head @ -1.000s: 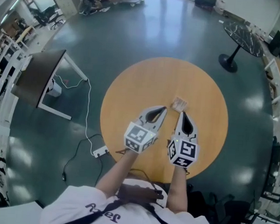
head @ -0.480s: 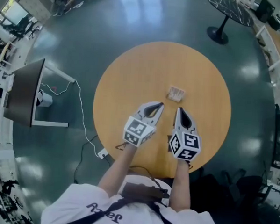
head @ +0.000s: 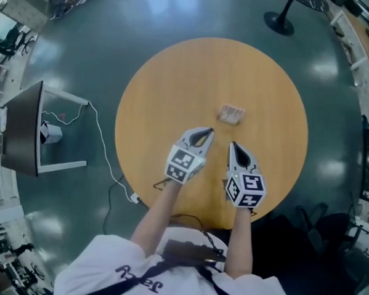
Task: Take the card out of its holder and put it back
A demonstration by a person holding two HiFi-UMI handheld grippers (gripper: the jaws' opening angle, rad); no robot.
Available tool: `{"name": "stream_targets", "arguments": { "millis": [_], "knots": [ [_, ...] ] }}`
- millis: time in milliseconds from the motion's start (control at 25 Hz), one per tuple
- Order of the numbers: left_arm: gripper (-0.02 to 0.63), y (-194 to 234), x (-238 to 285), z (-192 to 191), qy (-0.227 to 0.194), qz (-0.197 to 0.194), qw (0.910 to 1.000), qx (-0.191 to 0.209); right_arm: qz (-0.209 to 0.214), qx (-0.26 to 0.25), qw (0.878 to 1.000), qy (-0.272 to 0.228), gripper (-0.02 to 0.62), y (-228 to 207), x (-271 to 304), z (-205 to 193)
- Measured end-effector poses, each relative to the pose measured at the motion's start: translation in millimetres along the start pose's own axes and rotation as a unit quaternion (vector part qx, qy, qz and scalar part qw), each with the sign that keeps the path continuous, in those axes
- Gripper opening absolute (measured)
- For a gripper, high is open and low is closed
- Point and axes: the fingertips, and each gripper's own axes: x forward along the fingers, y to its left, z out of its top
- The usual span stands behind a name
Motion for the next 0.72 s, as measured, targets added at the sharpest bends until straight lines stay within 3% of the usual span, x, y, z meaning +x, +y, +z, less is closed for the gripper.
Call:
{"name": "stream_targets", "arguments": {
  "millis": [280, 720],
  "knots": [
    [0.009, 10.3, 16.4, -27.1, 0.007, -0.041, 0.9989, 0.021, -0.031, 0.055, 0.997, 0.051, 0.018, -21.0, 17.0, -39.5],
    [0.013, 63.3, 25.9, -54.9, 0.048, -0.064, 0.9959, 0.042, -0.042, 0.046, 0.995, 0.077, 0.018, -32.9, 31.8, -55.2]
  ]
}}
